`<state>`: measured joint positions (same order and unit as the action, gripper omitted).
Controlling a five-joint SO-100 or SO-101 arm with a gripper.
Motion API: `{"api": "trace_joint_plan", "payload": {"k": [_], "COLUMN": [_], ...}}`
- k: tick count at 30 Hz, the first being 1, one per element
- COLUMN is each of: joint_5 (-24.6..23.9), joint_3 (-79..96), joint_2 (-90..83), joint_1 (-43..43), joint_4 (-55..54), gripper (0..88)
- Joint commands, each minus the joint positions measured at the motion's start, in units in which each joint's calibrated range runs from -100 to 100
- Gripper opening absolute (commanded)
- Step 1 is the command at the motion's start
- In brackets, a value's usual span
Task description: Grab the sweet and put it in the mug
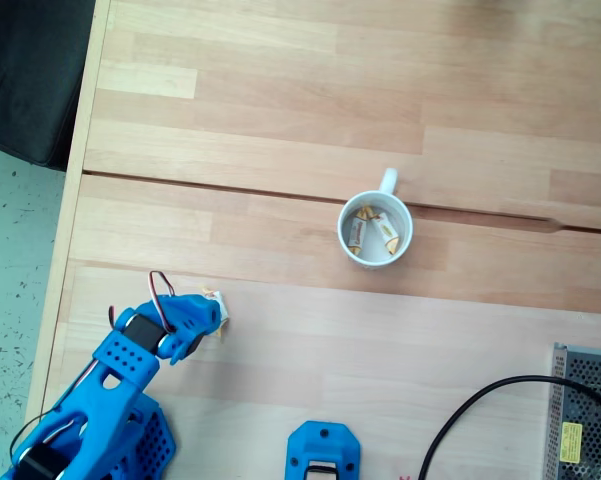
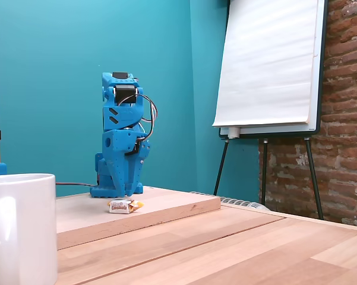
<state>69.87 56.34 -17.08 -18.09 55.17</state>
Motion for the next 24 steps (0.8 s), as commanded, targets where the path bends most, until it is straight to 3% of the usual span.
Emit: {"api": "trace_joint_plan", "payload": {"k": [1,24], "joint_5": [-1.0,-1.3], "joint_3": [-2.9,-6.7], "joint_2": [1.0,-1.3], "joint_1": [0.4,-0.4], "joint_4": [0.3,0.5], "gripper": [5.8,5.8]}}
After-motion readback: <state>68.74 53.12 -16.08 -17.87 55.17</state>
